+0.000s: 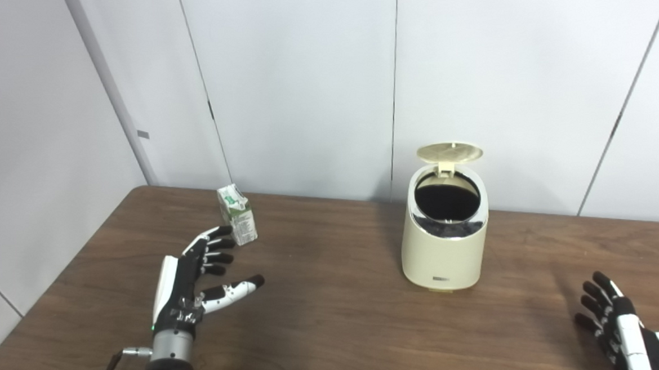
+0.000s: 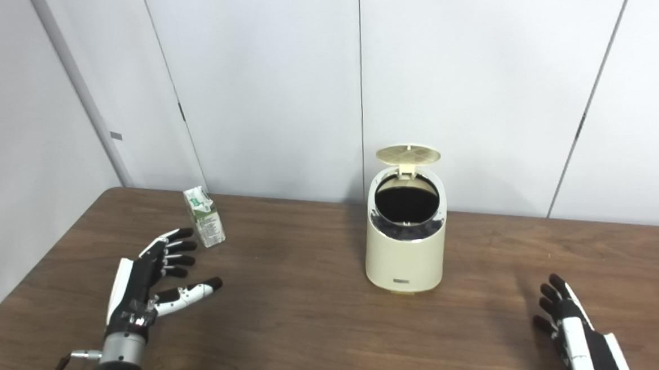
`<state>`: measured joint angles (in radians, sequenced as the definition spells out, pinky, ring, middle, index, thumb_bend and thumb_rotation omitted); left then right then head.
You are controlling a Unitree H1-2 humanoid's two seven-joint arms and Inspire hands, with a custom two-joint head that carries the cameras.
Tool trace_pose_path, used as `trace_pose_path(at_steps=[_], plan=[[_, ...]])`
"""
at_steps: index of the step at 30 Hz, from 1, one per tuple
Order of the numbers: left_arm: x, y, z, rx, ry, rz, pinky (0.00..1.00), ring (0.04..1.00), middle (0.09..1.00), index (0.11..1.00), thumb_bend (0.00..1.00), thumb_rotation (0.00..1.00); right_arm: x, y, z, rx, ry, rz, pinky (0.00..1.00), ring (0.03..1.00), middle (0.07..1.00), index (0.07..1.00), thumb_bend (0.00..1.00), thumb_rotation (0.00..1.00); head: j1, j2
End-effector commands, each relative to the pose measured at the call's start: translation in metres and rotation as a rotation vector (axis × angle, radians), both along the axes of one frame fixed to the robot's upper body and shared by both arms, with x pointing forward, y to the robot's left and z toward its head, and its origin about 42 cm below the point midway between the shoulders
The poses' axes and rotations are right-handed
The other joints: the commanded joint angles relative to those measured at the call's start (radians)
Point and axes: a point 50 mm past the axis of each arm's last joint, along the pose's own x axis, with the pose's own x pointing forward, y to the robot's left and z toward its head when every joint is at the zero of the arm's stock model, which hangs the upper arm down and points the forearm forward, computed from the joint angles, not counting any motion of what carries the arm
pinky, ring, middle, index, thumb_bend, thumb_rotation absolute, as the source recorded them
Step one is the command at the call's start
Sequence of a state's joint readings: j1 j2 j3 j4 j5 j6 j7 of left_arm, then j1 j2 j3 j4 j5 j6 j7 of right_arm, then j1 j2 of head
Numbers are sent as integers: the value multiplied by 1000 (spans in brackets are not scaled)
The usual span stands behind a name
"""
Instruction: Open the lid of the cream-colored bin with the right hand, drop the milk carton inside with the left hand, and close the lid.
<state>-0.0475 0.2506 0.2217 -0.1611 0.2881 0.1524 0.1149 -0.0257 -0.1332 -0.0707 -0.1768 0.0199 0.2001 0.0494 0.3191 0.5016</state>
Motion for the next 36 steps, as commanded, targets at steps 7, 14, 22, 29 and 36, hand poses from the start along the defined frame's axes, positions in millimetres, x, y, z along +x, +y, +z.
trace_pose_path(at_steps=[7,14,22,29,36], plan=[[40,38,45,184,-50,58,579,675,797,868,845,55,7,5,19,4,-75,9,878,943,937,940,524,964,1,2],[64,51,58,277,-84,69,634,725,800,869,857,32,6,9,21,-15,-77,15,881,952,941,946,526,967,-4,5],[90,64,66,348,-7,78,660,742,860,916,885,53,4,16,22,-34,-82,22,878,953,941,948,465,991,-4,10],[109,74,69,423,109,35,680,842,943,979,974,135,5,17,23,-31,-80,26,917,966,947,966,497,924,-4,8],[125,83,71,458,152,43,699,888,956,955,995,151,2,18,25,-33,-80,28,896,957,946,980,499,862,-12,10]])
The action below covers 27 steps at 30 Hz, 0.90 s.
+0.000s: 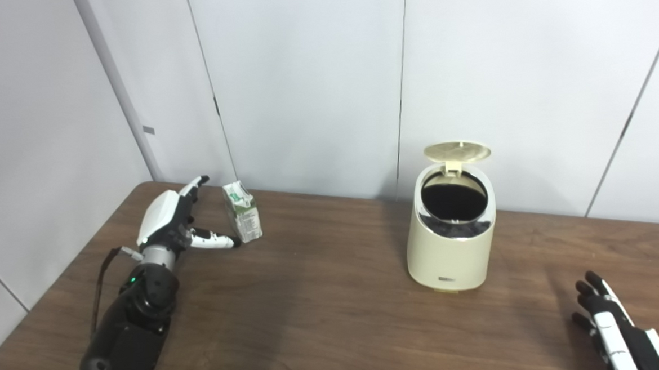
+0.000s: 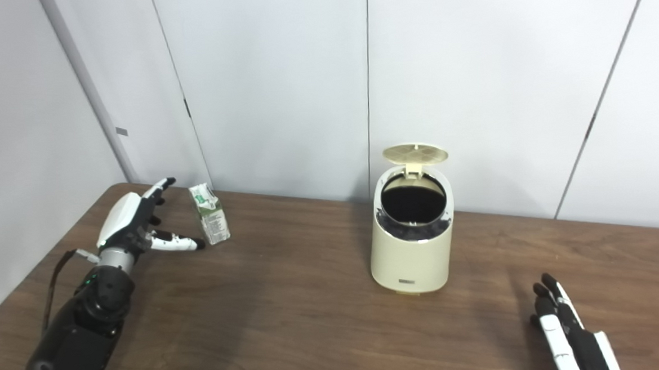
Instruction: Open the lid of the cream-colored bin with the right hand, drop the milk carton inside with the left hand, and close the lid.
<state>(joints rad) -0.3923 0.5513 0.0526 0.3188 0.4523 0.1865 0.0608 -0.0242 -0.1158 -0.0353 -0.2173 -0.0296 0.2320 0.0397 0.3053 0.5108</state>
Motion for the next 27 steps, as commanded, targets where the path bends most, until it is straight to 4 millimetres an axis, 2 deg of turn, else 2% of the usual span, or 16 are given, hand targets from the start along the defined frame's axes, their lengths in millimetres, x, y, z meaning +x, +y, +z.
trace_pose_path(at_steps=[1,4,10,14,20,24,27], plan=[[14,11,40,84,-90,8,696,884,949,948,995,155,4,4,19,3,-78,15,892,957,946,981,505,851,1,1],[19,13,40,100,-77,17,698,877,935,932,999,167,3,5,19,2,-81,19,896,958,947,984,507,825,-1,1],[28,15,40,98,-48,27,645,847,911,928,1000,201,2,6,20,-30,-82,18,864,940,936,977,523,862,-7,1],[33,18,39,111,-49,22,763,912,930,921,1000,217,2,7,20,-29,-81,16,854,935,935,975,527,859,-13,3],[37,18,41,111,-51,15,782,922,933,917,1000,222,2,7,19,-32,-75,15,853,935,935,975,530,858,-28,10],[45,12,46,79,-40,-1,721,849,903,905,1000,226,1,7,17,-37,-62,16,839,930,933,965,519,865,-29,14],[48,9,49,51,-31,-16,698,838,915,915,993,204,2,7,17,-34,-61,15,831,924,930,960,522,865,-30,16]])
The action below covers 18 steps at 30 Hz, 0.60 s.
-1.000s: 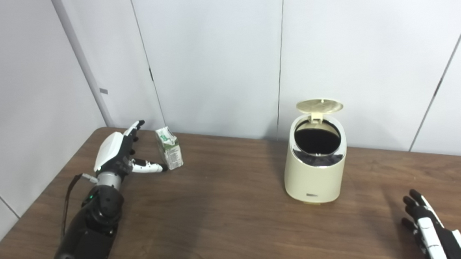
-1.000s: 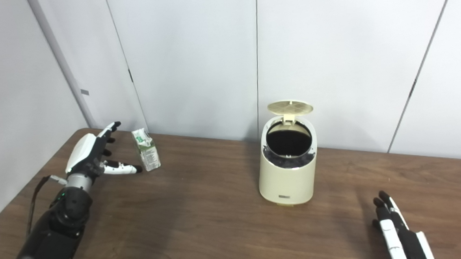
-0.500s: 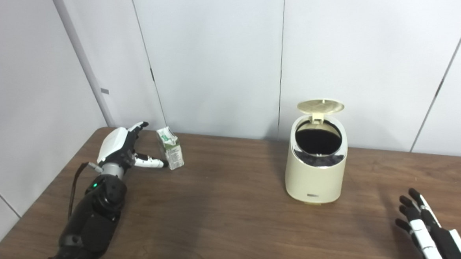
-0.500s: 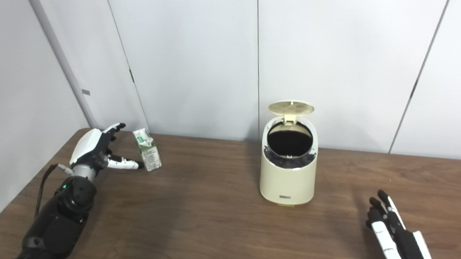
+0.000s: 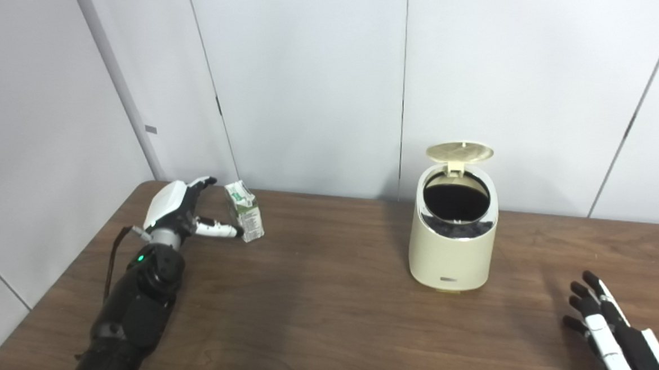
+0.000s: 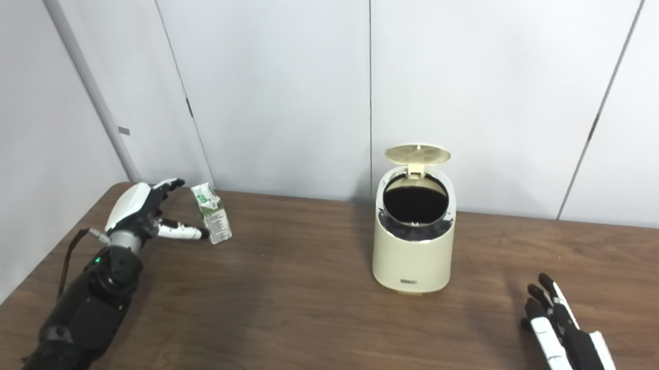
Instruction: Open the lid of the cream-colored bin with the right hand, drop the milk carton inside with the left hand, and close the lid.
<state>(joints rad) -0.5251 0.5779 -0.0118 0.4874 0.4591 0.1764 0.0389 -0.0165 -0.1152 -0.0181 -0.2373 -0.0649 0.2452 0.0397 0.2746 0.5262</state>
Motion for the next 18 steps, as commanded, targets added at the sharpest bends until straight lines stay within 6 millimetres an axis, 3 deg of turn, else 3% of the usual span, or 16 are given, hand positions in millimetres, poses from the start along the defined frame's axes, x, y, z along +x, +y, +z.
trace_pose_path(at_steps=[1,18], plan=[[12,4,39,15,-88,-18,695,836,917,916,991,201,5,2,15,4,-63,9,831,924,930,959,522,864,1,2],[15,-2,47,16,-64,-48,745,842,876,917,981,156,7,3,14,27,-64,12,855,931,928,969,516,847,-3,4]])
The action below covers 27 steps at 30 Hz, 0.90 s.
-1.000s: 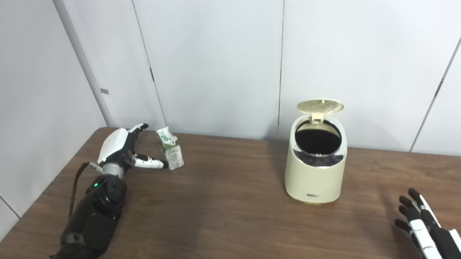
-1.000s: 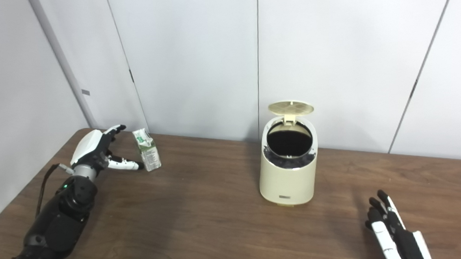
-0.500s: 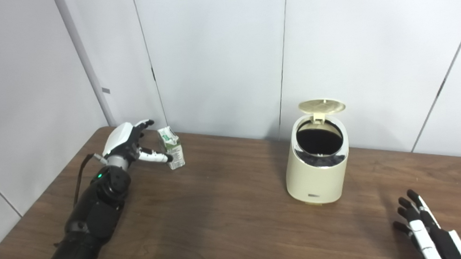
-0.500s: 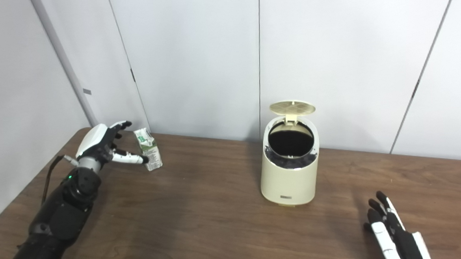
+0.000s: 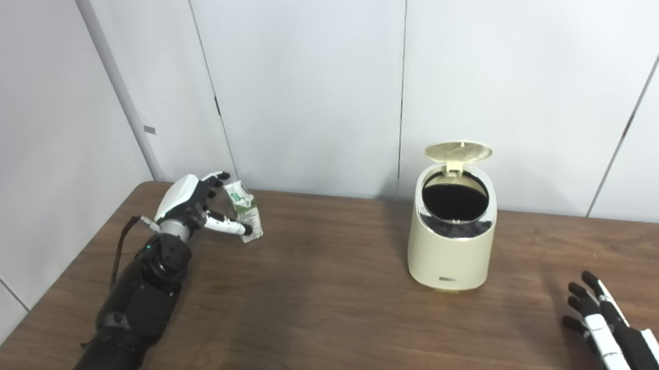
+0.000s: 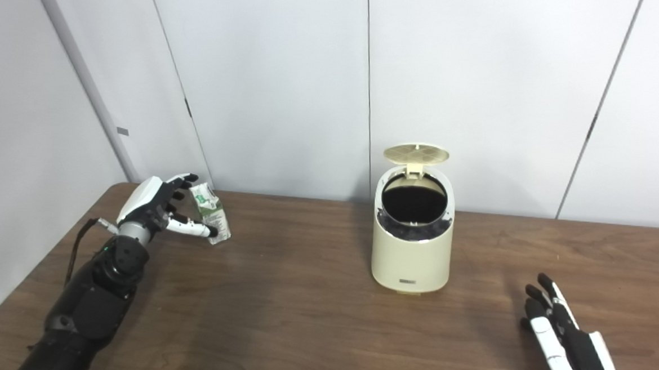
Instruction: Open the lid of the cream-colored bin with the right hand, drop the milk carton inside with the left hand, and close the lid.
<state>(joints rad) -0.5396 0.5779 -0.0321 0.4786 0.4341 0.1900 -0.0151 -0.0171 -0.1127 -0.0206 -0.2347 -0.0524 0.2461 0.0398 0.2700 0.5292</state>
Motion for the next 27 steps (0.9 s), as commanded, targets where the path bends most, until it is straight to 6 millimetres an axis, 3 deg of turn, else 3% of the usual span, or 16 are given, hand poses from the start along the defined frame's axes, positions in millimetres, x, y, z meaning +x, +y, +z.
trace_pose_path(at_steps=[1,11,27], plan=[[11,6,44,42,-101,-4,749,843,876,916,980,157,6,2,14,9,-66,9,857,932,929,969,517,847,0,1],[15,2,42,28,-114,-19,779,842,857,894,971,169,6,4,15,-9,-69,3,834,919,921,961,526,869,-3,2],[18,-9,41,-79,-101,-54,608,742,830,852,917,112,5,6,18,-14,-76,1,827,908,913,943,544,888,-12,10]])
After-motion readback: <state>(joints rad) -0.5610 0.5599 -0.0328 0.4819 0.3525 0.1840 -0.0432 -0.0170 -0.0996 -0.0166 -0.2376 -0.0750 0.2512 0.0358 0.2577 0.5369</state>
